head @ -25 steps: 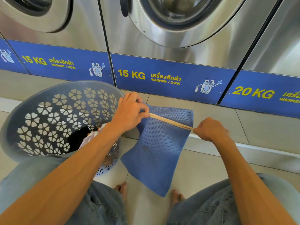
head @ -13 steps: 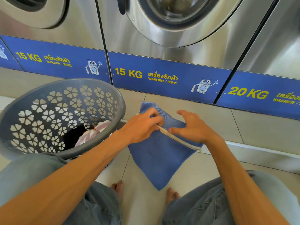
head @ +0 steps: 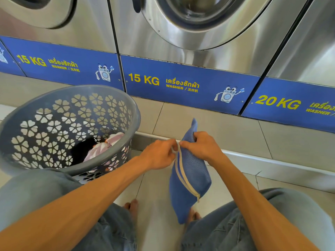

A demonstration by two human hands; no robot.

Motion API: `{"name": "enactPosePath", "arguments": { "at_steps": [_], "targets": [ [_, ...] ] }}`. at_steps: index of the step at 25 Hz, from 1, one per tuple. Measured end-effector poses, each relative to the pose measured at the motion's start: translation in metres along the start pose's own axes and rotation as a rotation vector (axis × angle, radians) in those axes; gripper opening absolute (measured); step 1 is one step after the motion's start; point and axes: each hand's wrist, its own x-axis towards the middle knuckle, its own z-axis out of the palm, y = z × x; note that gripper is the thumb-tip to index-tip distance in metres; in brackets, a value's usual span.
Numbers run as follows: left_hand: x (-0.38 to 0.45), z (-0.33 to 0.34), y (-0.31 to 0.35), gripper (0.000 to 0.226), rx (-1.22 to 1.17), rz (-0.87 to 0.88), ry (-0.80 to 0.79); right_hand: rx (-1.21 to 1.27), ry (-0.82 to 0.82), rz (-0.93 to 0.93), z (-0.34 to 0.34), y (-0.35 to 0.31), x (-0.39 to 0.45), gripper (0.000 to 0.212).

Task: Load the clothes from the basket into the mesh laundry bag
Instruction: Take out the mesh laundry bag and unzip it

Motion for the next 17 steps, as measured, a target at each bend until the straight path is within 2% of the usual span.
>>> {"name": "enactPosePath", "arguments": {
  "at_steps": [3, 5, 8, 11, 14, 17],
  "targets": [
    [-0.008, 0.013, 0.005, 0.03, 0.08, -0.009, -0.109, -0.019, -0.035, -0.042, 0.001, -0.004, -0.002, 0.036],
    [-0.012, 0.016, 0.007, 0.035, -0.045, -0.068, -0.142, -0.016, -0.043, -0.074, 0.002, -0.007, -0.005, 0.034],
    [-0.009, 0.014, 0.001, 0.024, -0.172, -0.144, -0.099, -0.065, -0.066, -0.125, 0.003, -0.01, -0.005, 0.026],
    [-0.007, 0.002, -0.004, 0.018, -0.179, -0.158, -0.072, -0.188, -0.05, -0.17, 0.002, -0.009, -0.004, 0.015],
    [-0.013, -0.009, -0.013, 0.029, -0.039, -0.189, -0.072, -0.261, -0.001, -0.082, 0.001, -0.004, -0.002, 0.024],
    [-0.023, -0.017, -0.031, 0.041, 0.068, -0.305, -0.19, -0.286, 0.055, 0.057, 0.0, 0.005, 0.003, 0.032]
  ]
}}
